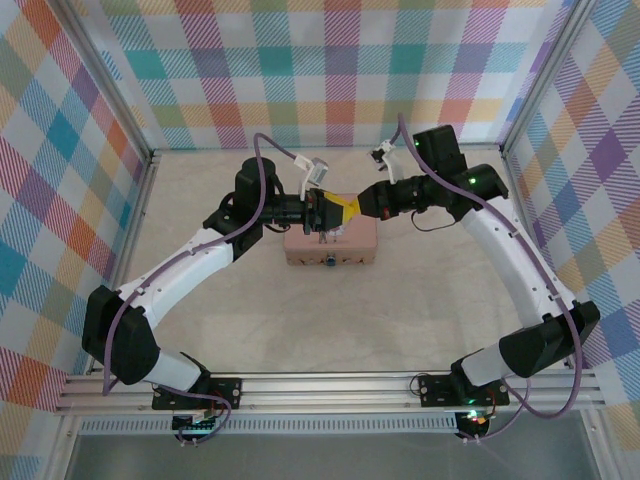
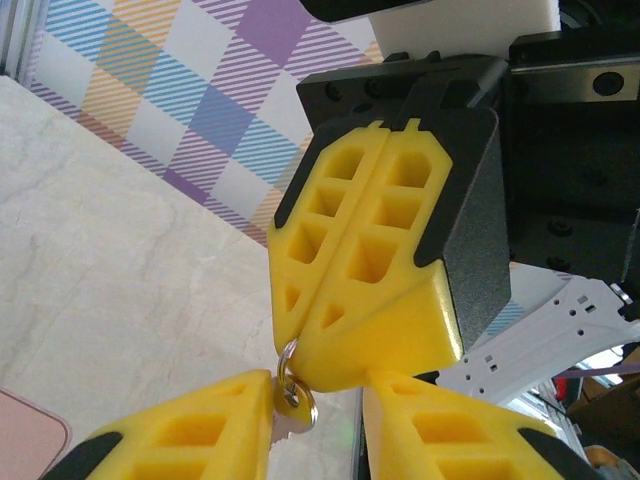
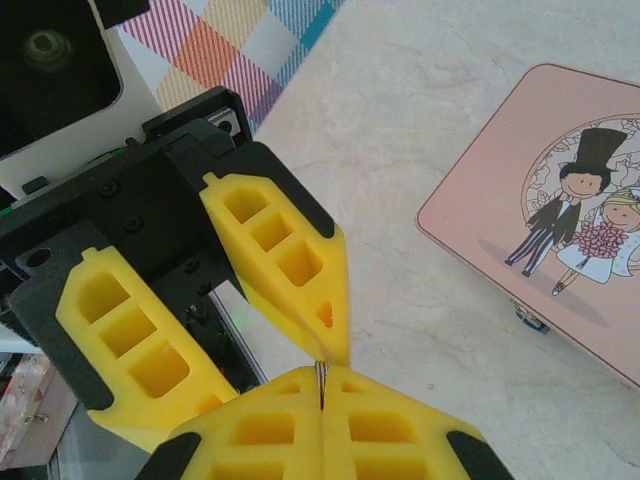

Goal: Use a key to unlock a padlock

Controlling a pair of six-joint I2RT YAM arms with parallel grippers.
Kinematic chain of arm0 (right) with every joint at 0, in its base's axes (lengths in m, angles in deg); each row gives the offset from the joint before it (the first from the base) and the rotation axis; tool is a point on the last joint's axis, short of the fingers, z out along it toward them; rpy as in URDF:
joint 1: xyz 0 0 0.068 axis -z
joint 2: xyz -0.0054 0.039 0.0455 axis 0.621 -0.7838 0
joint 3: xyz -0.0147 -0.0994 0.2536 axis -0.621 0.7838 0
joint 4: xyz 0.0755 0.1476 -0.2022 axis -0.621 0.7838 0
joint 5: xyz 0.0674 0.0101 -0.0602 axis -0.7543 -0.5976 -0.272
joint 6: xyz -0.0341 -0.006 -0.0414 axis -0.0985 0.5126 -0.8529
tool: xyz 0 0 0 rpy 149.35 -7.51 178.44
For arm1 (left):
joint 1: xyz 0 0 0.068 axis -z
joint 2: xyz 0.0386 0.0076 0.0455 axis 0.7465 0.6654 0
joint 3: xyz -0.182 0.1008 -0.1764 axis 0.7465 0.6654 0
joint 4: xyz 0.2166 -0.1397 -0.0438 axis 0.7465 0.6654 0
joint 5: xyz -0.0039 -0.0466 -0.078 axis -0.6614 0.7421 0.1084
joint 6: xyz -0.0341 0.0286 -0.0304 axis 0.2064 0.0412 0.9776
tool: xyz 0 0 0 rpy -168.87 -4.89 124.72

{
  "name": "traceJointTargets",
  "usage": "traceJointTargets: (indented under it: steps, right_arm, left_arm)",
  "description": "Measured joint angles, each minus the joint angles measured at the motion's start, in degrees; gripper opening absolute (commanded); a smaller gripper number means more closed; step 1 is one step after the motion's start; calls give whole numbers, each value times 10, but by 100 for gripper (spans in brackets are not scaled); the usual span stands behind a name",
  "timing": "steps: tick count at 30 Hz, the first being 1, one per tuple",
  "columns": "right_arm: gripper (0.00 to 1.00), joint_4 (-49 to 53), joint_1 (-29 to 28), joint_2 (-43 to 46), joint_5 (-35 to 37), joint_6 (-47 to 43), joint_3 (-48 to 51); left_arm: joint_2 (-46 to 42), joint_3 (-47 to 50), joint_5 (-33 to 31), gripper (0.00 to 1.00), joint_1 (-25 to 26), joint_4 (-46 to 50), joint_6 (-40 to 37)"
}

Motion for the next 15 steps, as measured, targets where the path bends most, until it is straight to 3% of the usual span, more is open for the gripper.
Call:
traceJointTargets:
  steps: [3, 6, 8, 11, 15]
  right_arm:
    - [0, 0, 2, 1, -1, 3, 0]
    - [0, 0, 3, 4, 0, 7, 0]
    - [0, 0, 3, 5, -1, 9, 0]
    - [0, -2, 3, 6, -4, 11, 0]
    - [0, -3, 3, 8, -7, 13, 0]
  left_arm:
    - [0, 0, -1, 17, 0, 1, -1]
    - [0, 0, -4, 17, 0, 3, -1]
    - [0, 0, -6, 35, 0, 4, -1]
    - [0, 0, -15, 46, 0, 12, -4]
    - [0, 0, -19, 49, 0, 12, -6]
